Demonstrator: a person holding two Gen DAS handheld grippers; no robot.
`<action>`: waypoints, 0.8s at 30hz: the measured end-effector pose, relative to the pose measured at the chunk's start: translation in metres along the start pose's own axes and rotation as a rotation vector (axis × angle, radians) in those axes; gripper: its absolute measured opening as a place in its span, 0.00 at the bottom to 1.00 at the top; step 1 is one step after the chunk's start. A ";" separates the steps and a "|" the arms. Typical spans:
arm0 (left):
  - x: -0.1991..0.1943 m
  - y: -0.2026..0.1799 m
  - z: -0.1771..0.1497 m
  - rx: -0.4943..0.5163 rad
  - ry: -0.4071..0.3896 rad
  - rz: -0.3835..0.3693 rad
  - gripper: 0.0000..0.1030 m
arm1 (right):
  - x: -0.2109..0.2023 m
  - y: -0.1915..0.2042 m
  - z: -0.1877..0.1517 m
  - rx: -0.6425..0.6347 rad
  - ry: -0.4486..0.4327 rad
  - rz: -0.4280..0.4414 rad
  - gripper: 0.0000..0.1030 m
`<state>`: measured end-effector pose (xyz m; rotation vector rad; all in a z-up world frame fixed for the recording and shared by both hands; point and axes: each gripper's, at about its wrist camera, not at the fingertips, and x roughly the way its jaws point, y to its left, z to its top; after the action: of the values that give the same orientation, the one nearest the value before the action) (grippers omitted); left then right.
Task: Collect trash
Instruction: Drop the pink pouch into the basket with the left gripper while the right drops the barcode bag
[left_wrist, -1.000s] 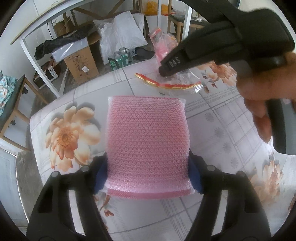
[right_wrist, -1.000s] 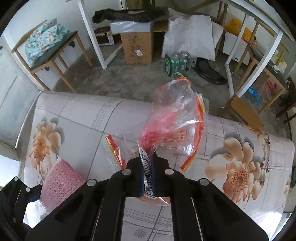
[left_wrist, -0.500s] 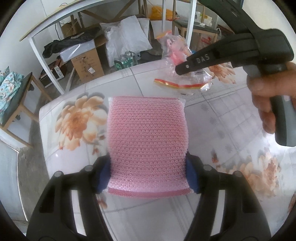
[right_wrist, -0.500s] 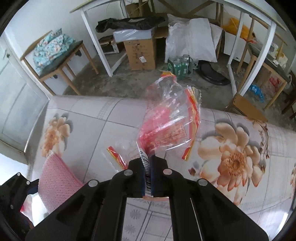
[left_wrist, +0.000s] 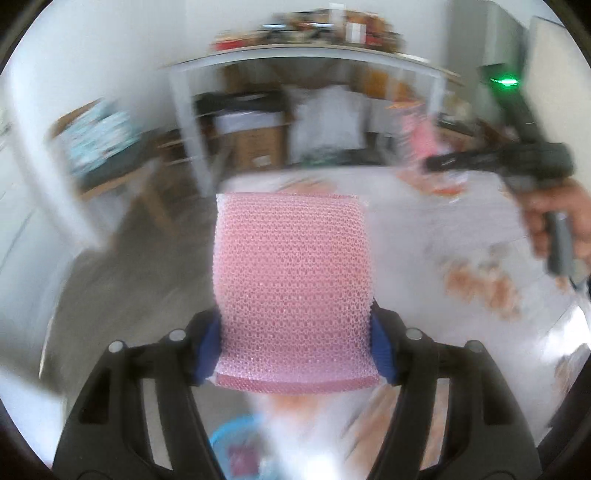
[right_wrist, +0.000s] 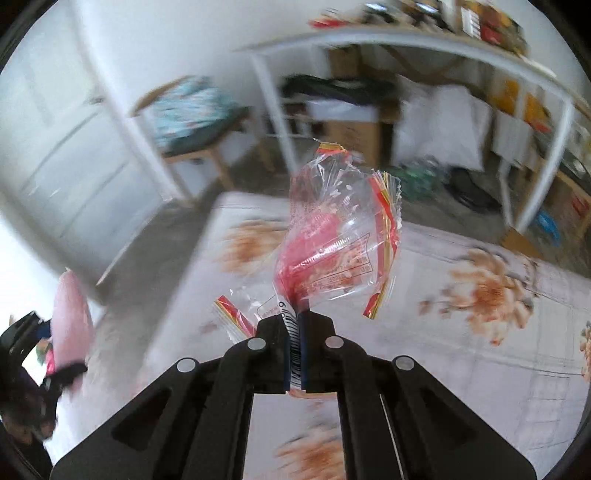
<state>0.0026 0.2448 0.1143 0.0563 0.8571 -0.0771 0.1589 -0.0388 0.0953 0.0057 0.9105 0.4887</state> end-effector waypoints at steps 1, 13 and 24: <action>-0.011 0.017 -0.021 -0.029 0.016 0.038 0.61 | -0.007 0.023 -0.006 -0.029 -0.007 0.033 0.03; 0.083 0.081 -0.280 -0.340 0.409 0.045 0.63 | 0.014 0.240 -0.102 -0.250 0.143 0.261 0.03; 0.124 0.096 -0.336 -0.534 0.450 -0.048 0.92 | 0.042 0.318 -0.158 -0.368 0.263 0.271 0.03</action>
<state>-0.1612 0.3615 -0.1973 -0.4634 1.3043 0.1262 -0.0678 0.2306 0.0319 -0.2786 1.0709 0.9203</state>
